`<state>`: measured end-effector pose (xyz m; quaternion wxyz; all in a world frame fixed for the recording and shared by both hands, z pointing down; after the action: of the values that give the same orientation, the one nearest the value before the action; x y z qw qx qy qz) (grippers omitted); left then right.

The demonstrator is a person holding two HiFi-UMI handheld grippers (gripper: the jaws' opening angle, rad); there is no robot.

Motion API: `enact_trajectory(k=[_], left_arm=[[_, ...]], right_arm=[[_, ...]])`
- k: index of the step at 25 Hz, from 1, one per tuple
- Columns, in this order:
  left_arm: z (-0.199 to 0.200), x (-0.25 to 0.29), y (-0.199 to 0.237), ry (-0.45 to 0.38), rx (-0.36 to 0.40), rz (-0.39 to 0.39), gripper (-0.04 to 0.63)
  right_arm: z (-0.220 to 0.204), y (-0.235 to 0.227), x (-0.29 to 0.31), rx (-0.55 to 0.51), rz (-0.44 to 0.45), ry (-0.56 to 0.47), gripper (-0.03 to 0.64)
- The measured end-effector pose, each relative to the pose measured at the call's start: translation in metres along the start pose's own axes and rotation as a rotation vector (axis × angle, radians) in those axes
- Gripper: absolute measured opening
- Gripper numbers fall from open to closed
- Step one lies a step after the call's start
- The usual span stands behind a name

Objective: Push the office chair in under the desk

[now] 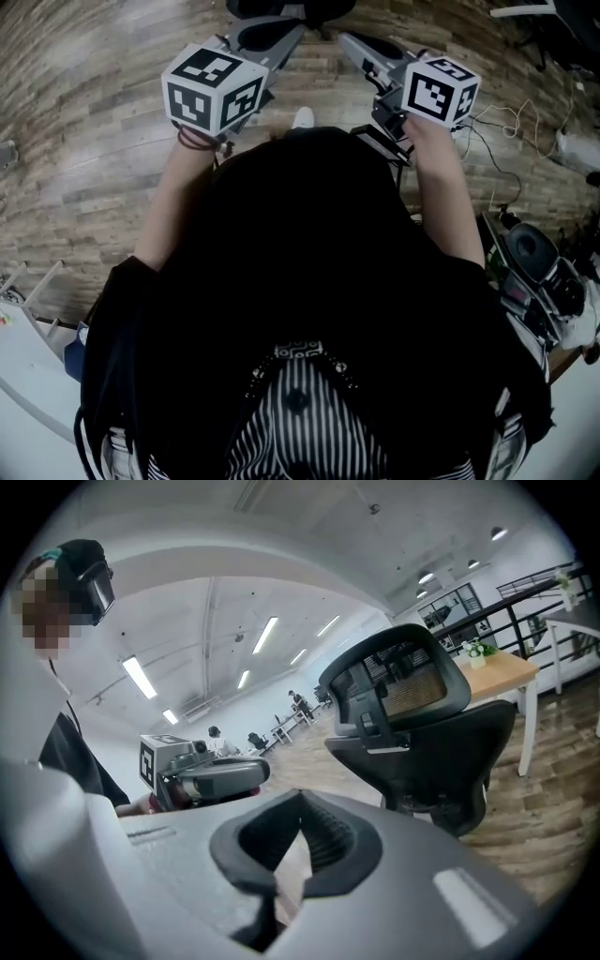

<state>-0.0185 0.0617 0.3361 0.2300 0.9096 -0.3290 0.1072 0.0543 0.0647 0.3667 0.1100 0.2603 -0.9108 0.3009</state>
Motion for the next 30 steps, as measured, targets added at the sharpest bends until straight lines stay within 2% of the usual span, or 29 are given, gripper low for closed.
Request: enact_trajectory(k=[8, 16, 25, 30], left_arm=[[0.013, 0.037, 0.004, 0.004, 0.007, 0.044, 0.003], [0.010, 0.071, 0.010, 0.041, 0.016, 0.096, 0.003], [0.014, 0.058, 0.024, 0.063, 0.005, 0.128, 0.003], [0.025, 0.054, 0.049, 0.056, 0.014, 0.116, 0.003]], right_arm=[[0.014, -0.040, -0.017, -0.008, -0.005, -0.010, 0.000], [0.021, -0.073, -0.025, 0.009, 0.056, -0.037, 0.000], [0.028, -0.074, -0.018, 0.045, 0.074, -0.068, 0.000], [0.043, -0.083, -0.005, 0.042, 0.021, -0.096, 0.000]])
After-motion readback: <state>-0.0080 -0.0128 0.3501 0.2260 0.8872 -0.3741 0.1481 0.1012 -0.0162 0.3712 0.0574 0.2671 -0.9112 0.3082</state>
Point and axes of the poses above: the fingertips, and each gripper's own axes: x forward along the fingers, y to its left, z out of its top, the point moved 1 cm from there along -x, backward along the fingers, and after that the axes turned 6 degrees about -x, right-handed, at the moved point
